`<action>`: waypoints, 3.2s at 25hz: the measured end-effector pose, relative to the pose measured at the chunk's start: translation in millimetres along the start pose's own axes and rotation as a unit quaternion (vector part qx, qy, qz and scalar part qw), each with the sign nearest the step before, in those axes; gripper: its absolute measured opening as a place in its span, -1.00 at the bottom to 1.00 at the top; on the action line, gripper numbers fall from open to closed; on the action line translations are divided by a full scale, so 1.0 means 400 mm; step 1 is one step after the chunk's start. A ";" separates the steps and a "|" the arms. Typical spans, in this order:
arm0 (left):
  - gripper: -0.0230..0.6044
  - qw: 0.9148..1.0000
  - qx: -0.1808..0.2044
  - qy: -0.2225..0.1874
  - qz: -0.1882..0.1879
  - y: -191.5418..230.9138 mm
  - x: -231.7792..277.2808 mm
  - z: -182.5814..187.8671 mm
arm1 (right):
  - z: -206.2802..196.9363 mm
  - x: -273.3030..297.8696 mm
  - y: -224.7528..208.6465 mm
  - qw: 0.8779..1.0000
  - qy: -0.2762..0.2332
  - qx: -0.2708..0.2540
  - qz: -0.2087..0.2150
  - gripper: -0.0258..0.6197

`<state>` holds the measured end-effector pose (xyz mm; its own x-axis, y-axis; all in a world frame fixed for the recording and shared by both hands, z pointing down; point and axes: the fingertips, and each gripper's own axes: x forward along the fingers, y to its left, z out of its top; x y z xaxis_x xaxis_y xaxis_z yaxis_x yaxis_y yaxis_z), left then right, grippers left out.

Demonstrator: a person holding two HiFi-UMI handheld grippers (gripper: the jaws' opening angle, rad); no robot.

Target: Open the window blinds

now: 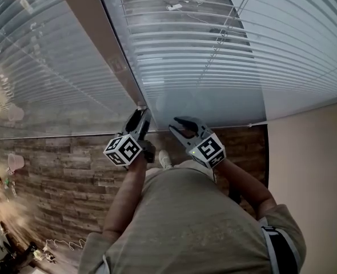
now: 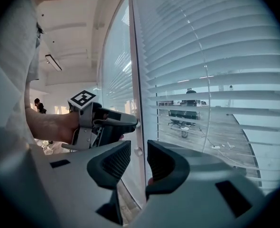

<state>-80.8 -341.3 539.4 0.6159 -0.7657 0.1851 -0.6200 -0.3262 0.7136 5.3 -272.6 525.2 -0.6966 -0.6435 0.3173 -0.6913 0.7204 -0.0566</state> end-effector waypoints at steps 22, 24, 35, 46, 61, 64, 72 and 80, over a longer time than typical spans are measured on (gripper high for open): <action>-0.49 0.978 0.192 0.005 0.083 -0.038 -0.010 0.052 | 0.043 -0.008 0.025 1.000 0.007 0.001 -0.025 -0.59; -0.49 0.969 0.230 0.006 0.096 -0.039 -0.009 0.047 | 0.039 -0.009 0.027 1.000 0.006 -0.001 -0.023 -0.59; -0.49 0.901 0.403 0.024 0.158 -0.041 -0.008 0.028 | 0.043 -0.018 0.033 1.000 0.015 -0.013 0.005 -0.59; -0.22 0.930 0.350 0.028 0.105 -0.022 0.015 -0.025 | -0.003 -0.020 0.014 0.998 0.010 -0.013 0.060 -0.59; -0.19 0.987 -0.114 -0.111 -0.006 -0.036 -0.030 0.026 | 0.047 -0.048 0.047 0.992 -0.008 0.001 0.127 -0.59; -0.48 0.982 -0.137 -0.128 0.011 -0.043 -0.039 0.058 | 0.077 -0.064 0.059 0.991 -0.009 -0.003 0.136 -0.59; -0.50 0.994 -0.013 -0.076 0.082 -0.019 -0.034 0.041 | 0.040 -0.054 0.065 0.987 -0.010 0.004 0.157 -0.59; -0.50 0.979 0.150 -0.035 0.135 -0.014 -0.021 0.017 | 0.025 -0.034 0.039 0.988 -0.005 -0.010 0.153 -0.59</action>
<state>-85.8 -336.7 529.5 0.3827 -0.8786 0.2857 -0.8765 -0.2475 0.4129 2.0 -255.3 510.6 -0.8747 -0.3970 0.2780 -0.4436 0.8868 -0.1294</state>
